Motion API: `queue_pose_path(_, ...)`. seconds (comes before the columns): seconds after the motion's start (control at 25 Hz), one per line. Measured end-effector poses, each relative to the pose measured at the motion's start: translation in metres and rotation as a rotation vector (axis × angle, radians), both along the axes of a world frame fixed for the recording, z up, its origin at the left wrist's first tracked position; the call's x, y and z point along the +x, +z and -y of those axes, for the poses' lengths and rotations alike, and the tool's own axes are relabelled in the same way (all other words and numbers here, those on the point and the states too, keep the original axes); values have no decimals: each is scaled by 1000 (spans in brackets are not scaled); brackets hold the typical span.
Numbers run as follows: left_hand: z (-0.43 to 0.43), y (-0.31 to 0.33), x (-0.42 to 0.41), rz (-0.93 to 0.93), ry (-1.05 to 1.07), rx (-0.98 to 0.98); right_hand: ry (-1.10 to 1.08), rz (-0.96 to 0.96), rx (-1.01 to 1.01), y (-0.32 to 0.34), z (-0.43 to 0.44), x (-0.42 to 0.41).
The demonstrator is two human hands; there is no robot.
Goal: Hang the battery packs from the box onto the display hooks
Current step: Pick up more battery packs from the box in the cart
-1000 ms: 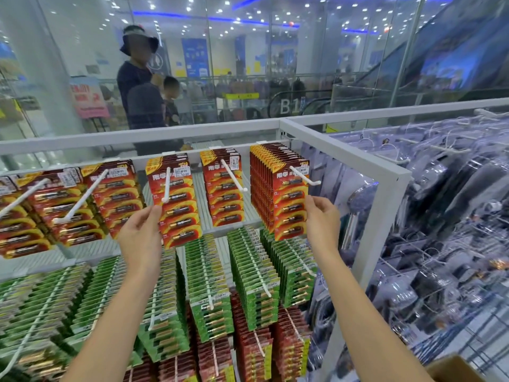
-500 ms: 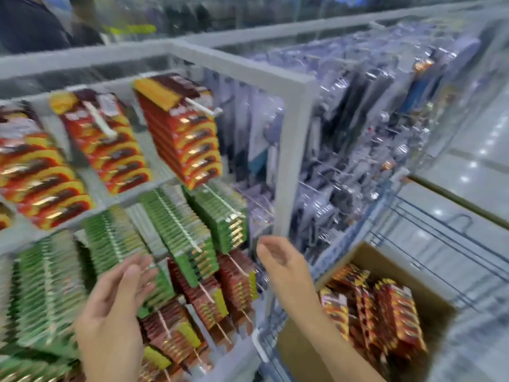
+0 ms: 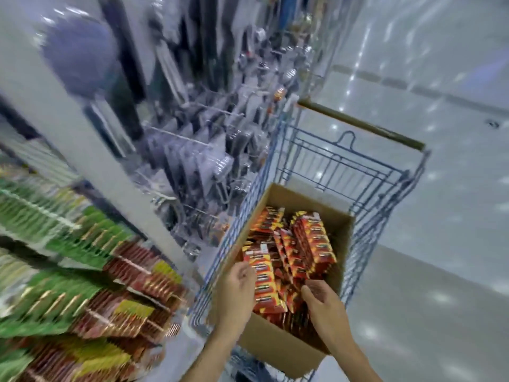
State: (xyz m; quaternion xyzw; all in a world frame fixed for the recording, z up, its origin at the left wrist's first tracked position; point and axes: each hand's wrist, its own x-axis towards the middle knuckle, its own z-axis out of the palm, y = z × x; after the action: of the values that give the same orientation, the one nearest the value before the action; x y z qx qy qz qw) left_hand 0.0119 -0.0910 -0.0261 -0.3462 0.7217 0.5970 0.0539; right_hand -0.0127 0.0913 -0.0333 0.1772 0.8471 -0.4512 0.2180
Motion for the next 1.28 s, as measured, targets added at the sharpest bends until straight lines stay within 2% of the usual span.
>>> queue_pose_path(0.12,-19,-64,-45,240,-163,-139,-61,17,24,-18,-17,2)
queue_pose_path(0.24,-23,-111,-66,467,-199,-194,-75,11,17,-29,-25,0)
queue_pose_path(0.36,-23,-125,-72,531,-176,-282,-94,-3,31,-35,-27,-8)
queue_pose_path(0.48,-22,-123,-68,458,-89,-262,-71,-19,52,-37,-28,-37)
queue_pose_path(0.68,-14,-99,-47,322,-71,-140,-31,-98,252,-83,-31,-147)
queue_pose_path(0.8,-7,-74,-31,252,28,28,5,52,354,-122,-32,-193)
queue_pose_path(0.88,-1,-59,-19,201,109,154,-43,151,333,-135,-29,-204)
queue_pose_path(1.08,6,-36,5,127,201,299,-9,14,441,-127,-32,-189)
queue_pose_path(1.2,5,-18,18,77,234,360,-40,-51,337,-107,-34,-177)
queue_pose_path(1.28,7,-5,29,35,272,408,-114,-16,112,-83,-28,-162)
